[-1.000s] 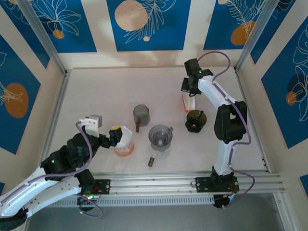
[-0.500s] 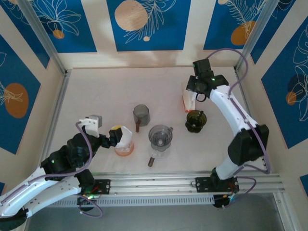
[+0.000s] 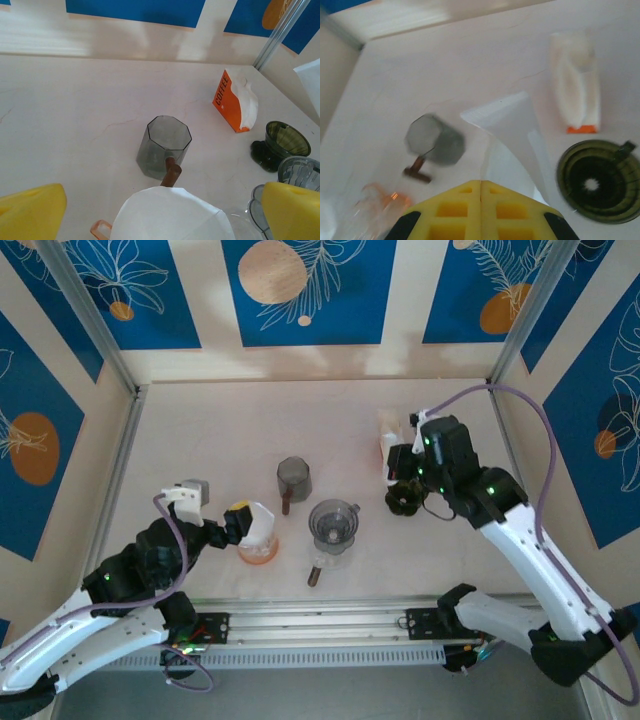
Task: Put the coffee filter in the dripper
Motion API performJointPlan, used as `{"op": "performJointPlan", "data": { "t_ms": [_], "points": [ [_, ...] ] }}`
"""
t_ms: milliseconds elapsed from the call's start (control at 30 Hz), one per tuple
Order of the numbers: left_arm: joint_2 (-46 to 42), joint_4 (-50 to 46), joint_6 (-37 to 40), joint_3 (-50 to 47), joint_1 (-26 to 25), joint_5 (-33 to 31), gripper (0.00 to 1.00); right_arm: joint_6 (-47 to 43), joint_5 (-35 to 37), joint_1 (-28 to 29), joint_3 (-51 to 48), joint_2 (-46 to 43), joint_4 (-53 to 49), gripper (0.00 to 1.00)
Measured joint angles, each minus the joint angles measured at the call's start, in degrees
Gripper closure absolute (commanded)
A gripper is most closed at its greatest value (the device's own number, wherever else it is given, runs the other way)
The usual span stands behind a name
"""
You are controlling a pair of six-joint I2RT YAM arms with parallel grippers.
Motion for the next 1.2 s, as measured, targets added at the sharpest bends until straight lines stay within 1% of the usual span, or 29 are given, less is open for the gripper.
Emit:
{"op": "performJointPlan", "data": {
  "t_ms": [100,200,367,533,667,967,1200],
  "points": [
    [0.0,-0.04,0.0,0.11,0.0,0.0,0.0,0.15,-2.49,4.13,-0.07,-3.32,-2.56,1.0],
    [0.0,-0.07,-0.02,0.11,0.0,0.0,0.0,0.5,-4.63,7.98,0.55,-4.68,-6.16,1.0],
    [0.0,-0.07,-0.44,0.11,0.0,0.02,0.0,1.25,-7.41,14.05,4.68,-3.61,-12.63,1.0],
    [0.0,-0.04,-0.5,0.11,0.0,0.04,0.0,1.77,-8.7,17.44,11.54,-0.02,-18.62,1.0],
    [0.0,-0.07,-0.9,0.11,0.0,0.04,0.0,2.12,-9.81,17.94,15.26,3.74,-22.16,1.0],
    [-0.28,-0.07,-0.92,0.11,0.0,0.07,0.0,2.03,-13.0,18.03,19.89,13.09,-28.65,1.0],
    [-0.92,-0.07,-0.9,0.11,0.0,0.09,0.0,1.03,-14.8,17.99,22.93,18.29,-32.09,1.0]
  ]
}}
